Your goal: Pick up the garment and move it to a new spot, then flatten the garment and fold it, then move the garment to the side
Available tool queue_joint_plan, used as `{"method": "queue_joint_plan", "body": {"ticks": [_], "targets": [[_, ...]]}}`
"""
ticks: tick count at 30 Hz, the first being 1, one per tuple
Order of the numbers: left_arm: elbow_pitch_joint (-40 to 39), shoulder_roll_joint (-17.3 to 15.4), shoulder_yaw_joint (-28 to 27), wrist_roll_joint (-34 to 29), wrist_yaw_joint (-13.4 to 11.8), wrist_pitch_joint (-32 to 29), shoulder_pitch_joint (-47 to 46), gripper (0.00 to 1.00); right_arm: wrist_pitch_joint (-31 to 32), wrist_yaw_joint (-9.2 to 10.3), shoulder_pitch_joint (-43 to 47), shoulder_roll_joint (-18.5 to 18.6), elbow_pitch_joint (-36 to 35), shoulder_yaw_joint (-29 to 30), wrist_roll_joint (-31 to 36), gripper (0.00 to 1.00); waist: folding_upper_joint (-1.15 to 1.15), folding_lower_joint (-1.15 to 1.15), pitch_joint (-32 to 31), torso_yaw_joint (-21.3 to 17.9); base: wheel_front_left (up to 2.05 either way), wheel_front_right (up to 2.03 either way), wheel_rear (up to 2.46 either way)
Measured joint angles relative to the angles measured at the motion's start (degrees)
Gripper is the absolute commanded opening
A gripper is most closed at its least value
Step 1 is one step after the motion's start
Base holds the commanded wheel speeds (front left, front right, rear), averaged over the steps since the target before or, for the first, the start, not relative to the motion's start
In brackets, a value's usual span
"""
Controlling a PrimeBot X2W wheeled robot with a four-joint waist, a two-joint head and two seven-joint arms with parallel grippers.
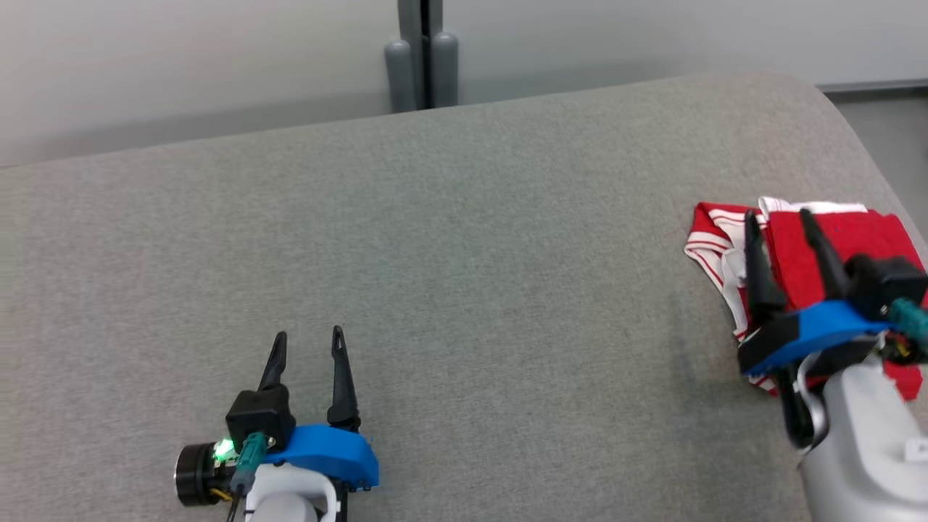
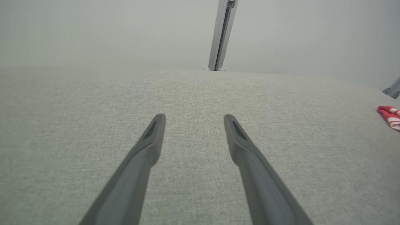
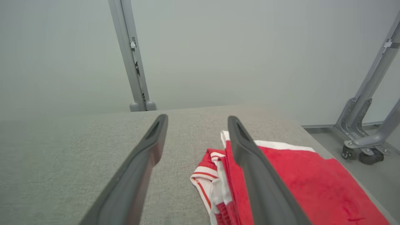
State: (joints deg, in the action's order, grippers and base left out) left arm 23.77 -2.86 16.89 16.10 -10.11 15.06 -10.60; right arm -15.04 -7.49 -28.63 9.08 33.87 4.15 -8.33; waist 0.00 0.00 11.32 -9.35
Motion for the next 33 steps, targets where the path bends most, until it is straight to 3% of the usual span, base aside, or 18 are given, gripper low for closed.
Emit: {"method": "queue_joint_plan", "body": {"ticks": [9,22,33], "targets": [[-1.2,0.0,-3.9,-0.9,-1.2,0.0,4.0,1.0,0.0,0.0,10.3,-5.3,-4.0,0.1,-1.0,1.0,0.0,-0.01,-5.0,3.8,0.0,0.0,0.0],[-1.5,0.0,-7.5,-3.7,-0.1,0.0,8.6,1.0,0.0,0.0,16.3,-6.2,-2.8,-6.3,-2.1,1.0,0.0,0.0,-9.6,8.0,0.0,0.0,0.0],[-1.7,0.0,-8.3,-4.8,1.1,0.0,9.8,1.0,0.0,0.0,17.2,-6.2,-2.8,-8.2,-3.2,1.0,0.01,0.0,-10.1,8.3,0.0,0.0,0.0]]}}
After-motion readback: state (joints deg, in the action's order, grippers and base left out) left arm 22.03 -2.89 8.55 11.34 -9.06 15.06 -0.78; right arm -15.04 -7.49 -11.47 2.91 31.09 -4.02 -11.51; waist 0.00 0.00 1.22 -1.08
